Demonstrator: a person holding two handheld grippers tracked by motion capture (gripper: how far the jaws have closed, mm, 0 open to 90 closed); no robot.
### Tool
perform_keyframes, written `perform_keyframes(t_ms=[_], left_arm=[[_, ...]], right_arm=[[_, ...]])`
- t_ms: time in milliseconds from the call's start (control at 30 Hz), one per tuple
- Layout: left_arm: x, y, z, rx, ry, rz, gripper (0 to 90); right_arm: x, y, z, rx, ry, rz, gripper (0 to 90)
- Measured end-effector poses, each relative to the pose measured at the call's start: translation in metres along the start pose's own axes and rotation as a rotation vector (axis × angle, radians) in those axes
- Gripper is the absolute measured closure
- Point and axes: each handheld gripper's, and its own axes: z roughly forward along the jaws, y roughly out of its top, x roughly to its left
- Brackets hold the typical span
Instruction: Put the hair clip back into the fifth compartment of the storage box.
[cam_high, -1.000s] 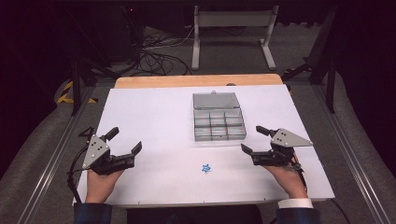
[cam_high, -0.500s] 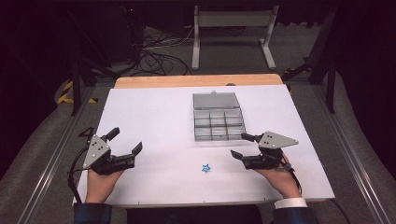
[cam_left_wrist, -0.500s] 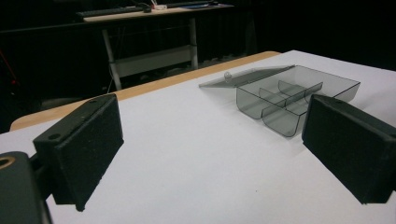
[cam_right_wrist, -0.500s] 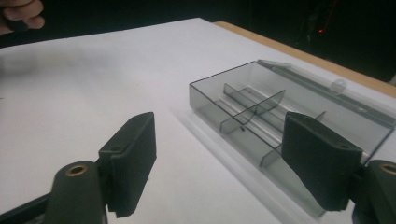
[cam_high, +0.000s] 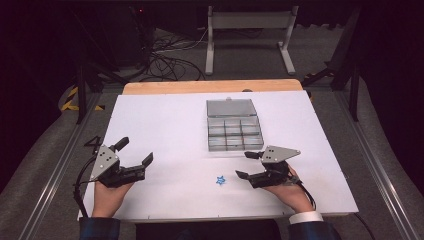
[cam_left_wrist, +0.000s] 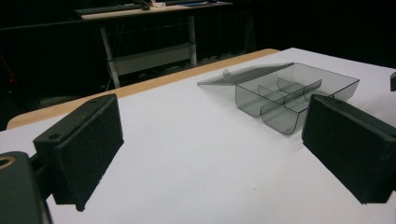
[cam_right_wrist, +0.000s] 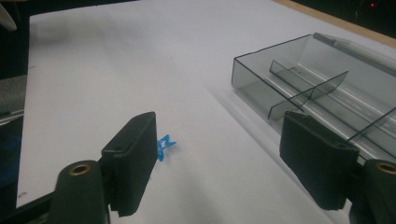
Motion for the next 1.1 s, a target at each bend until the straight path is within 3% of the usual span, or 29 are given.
perform_keyframes(t_ms=[467, 867, 1100], left_arm=[[-0.001, -0.001, 0.002, 0.007, -0.003, 0.004, 5.6], [-0.001, -0.003, 0.003, 0.022, -0.006, 0.013, 5.7], [-0.001, -0.002, 0.003, 0.02, -0.005, 0.012, 5.7]], right_arm=[[0.011, -0.001, 0.023, 0.057, 0.062, -0.018, 27.8], [0.016, 0.0, 0.036, 0.075, 0.085, -0.023, 30.5], [0.019, 0.001, 0.045, 0.113, 0.082, -0.028, 32.8]])
